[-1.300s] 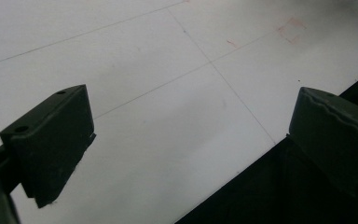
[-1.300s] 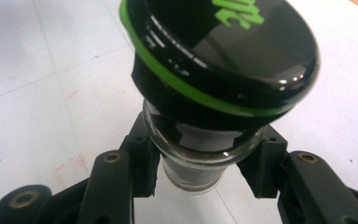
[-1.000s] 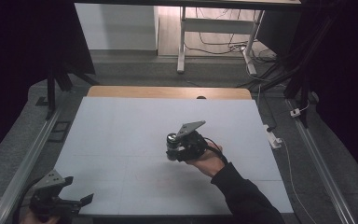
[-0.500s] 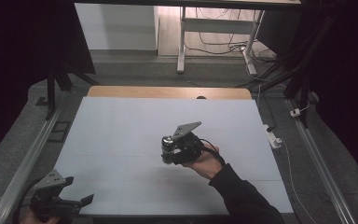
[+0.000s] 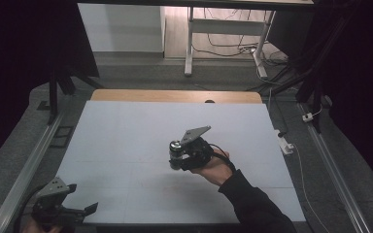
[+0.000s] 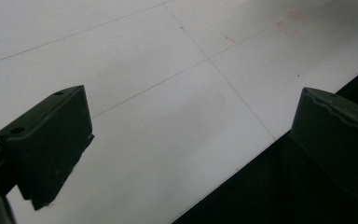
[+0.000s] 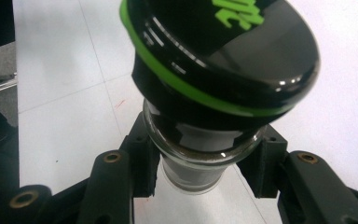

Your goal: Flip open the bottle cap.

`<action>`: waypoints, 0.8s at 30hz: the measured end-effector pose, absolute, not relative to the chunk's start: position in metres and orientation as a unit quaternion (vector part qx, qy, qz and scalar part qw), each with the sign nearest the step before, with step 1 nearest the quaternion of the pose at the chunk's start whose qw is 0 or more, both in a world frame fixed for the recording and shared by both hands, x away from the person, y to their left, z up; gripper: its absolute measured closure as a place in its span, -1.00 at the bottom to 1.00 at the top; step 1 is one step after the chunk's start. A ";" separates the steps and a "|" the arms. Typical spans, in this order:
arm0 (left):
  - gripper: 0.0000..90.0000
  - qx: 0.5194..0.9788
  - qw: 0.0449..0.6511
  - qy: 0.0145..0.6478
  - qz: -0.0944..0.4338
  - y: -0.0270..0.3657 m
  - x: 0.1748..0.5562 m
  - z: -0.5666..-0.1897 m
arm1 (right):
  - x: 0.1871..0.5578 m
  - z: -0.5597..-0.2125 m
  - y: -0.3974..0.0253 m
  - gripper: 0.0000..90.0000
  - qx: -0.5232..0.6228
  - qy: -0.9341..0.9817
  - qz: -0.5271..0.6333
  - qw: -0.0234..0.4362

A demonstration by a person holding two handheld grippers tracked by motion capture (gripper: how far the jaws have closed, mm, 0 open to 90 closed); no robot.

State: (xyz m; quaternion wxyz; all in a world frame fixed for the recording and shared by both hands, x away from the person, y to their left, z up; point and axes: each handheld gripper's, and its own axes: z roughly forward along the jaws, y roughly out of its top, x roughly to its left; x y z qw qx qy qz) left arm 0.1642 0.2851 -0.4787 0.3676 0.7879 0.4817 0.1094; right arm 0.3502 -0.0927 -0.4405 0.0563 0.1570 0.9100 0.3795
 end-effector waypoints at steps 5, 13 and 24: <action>-1.00 0.786 0.382 0.473 0.108 0.286 0.165 -0.476 | 0.350 -0.440 -0.093 0.18 0.158 0.909 0.381 0.056; -1.00 0.791 0.401 0.453 0.095 0.286 0.168 -0.474 | 0.350 -0.440 -0.093 0.18 0.158 0.909 0.380 0.057; -1.00 0.796 0.421 0.425 0.090 0.273 0.176 -0.467 | 0.350 -0.440 -0.092 0.18 0.157 0.911 0.378 0.057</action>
